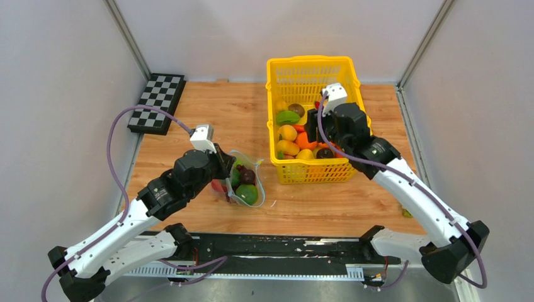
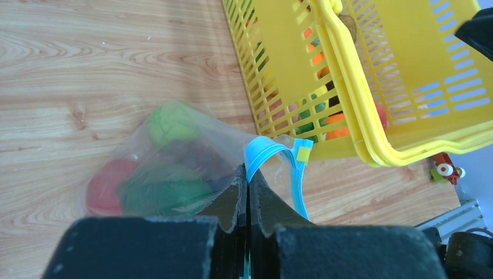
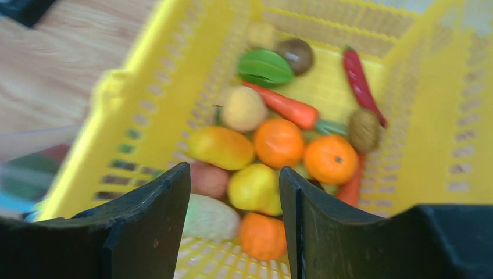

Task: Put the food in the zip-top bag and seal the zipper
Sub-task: Pick up the fake fruit from the bin.

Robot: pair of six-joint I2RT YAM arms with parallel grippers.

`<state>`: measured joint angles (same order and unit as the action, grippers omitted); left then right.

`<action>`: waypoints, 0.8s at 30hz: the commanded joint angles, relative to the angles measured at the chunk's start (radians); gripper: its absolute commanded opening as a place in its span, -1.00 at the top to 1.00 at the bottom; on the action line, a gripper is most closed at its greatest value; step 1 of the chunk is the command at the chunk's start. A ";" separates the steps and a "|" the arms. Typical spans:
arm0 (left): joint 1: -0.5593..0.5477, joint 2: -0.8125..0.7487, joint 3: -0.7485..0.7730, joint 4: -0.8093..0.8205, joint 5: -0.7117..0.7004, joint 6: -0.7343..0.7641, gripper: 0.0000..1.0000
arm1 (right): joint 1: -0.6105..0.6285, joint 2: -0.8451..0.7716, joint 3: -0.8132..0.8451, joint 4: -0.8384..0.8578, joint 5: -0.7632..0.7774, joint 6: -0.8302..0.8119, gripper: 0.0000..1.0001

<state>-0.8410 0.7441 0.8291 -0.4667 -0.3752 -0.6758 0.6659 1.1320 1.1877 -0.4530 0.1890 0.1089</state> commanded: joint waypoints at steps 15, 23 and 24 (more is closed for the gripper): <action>0.008 -0.017 -0.004 0.050 0.013 -0.008 0.95 | -0.275 0.569 0.217 -0.370 0.035 -0.024 -0.22; 0.008 -0.028 -0.002 0.041 0.005 -0.002 0.95 | -0.289 0.714 0.260 -0.402 0.020 -0.039 -0.19; 0.008 -0.029 -0.002 0.041 0.003 -0.001 0.94 | -0.290 0.718 0.256 -0.401 0.006 -0.040 -0.17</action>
<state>-0.8371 0.7315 0.8230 -0.4603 -0.3573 -0.6750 0.3885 1.8256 1.4097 -0.8299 0.2176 0.0856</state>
